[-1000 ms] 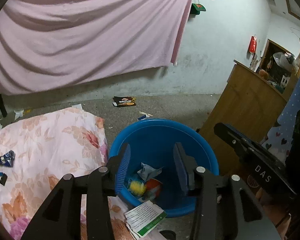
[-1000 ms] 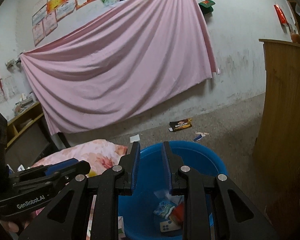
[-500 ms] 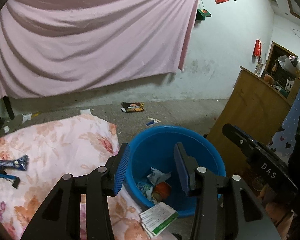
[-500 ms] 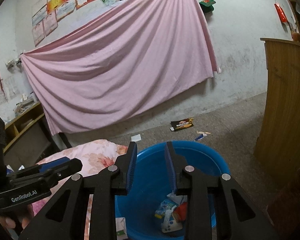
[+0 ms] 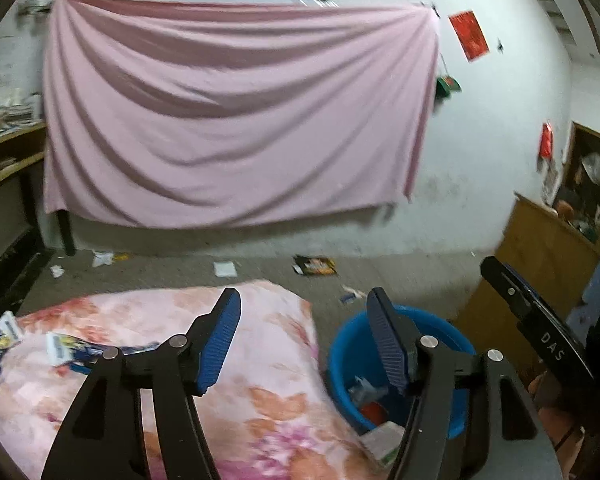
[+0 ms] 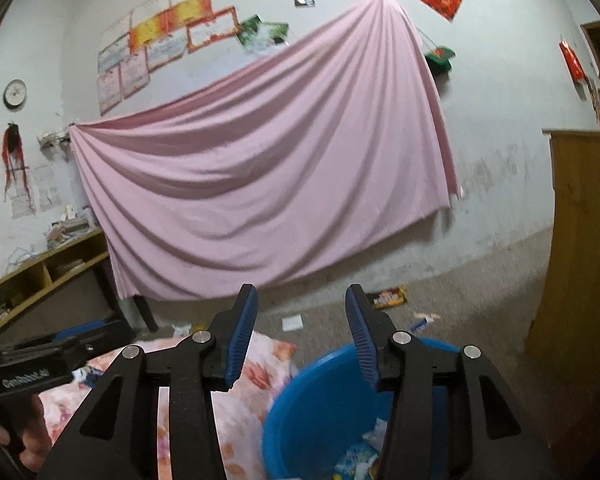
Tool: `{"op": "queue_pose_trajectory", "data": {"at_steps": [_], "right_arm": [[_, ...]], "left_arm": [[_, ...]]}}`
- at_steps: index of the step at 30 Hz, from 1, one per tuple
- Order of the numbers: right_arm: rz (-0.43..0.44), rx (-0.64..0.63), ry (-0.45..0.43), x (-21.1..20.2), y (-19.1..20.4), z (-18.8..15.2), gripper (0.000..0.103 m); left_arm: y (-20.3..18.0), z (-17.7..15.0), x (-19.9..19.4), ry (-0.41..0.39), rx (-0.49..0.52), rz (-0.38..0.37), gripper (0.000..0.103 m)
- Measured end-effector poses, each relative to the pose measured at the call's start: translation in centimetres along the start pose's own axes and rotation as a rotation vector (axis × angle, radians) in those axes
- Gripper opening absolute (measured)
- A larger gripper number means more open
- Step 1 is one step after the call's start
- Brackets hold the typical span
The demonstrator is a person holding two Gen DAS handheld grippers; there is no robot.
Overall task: Collect trash
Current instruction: 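Move both tools back over the bed toward the blue tube packet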
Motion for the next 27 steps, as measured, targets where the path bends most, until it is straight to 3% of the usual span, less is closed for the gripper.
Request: {"op": "queue_pose_trajectory", "data": {"at_steps": [1, 3, 4, 5, 6, 10, 12, 19, 27], "right_arm": [[0.008, -0.002, -0.016, 0.1, 0.5, 0.2, 0.045], [0.023, -0.004, -0.043, 0.3, 1.5, 0.4, 0.051], [0.029, -0.004, -0.05, 0.4, 1.8, 0.4, 0.055], [0.044, -0.002, -0.063, 0.7, 2.5, 0.5, 0.071], [0.052, -0.001, -0.073, 0.9, 2.9, 0.6, 0.084], [0.111, 0.002, -0.124, 1.6, 5.4, 0.8, 0.09], [0.136, -0.003, -0.152, 2.1, 6.8, 0.8, 0.103], [0.226, -0.062, -0.188, 3.4, 12.0, 0.0, 0.103], [0.276, -0.156, -0.085, 6.5, 16.0, -2.2, 0.103]], "left_arm": [[0.9, 0.1, -0.4, -0.013, -0.002, 0.022, 0.064], [2.6, 0.3, -1.2, -0.046, -0.014, 0.06, 0.086], [3.5, 0.4, -1.6, -0.07, -0.024, 0.078, 0.09], [4.6, 0.5, -2.2, -0.097, -0.035, 0.098, 0.096], [5.8, 0.5, -2.8, -0.129, -0.052, 0.123, 0.098], [10.3, 0.3, -5.1, -0.226, -0.108, 0.199, 0.101], [12.1, 0.1, -5.8, -0.251, -0.119, 0.235, 0.101], [17.2, -1.4, -7.4, -0.269, -0.132, 0.331, 0.101], [21.2, -4.6, -6.8, -0.19, -0.158, 0.381, 0.101]]}}
Point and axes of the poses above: each gripper's, at about its wrist camera, not at the fingertips, and x roughly the way its jaws point, y to its left, z to its top, the point moved 4 cm from there along x, roughly the way its jaws point, and after that the axes turned 10 degrees about z, right-handed, at the moved point
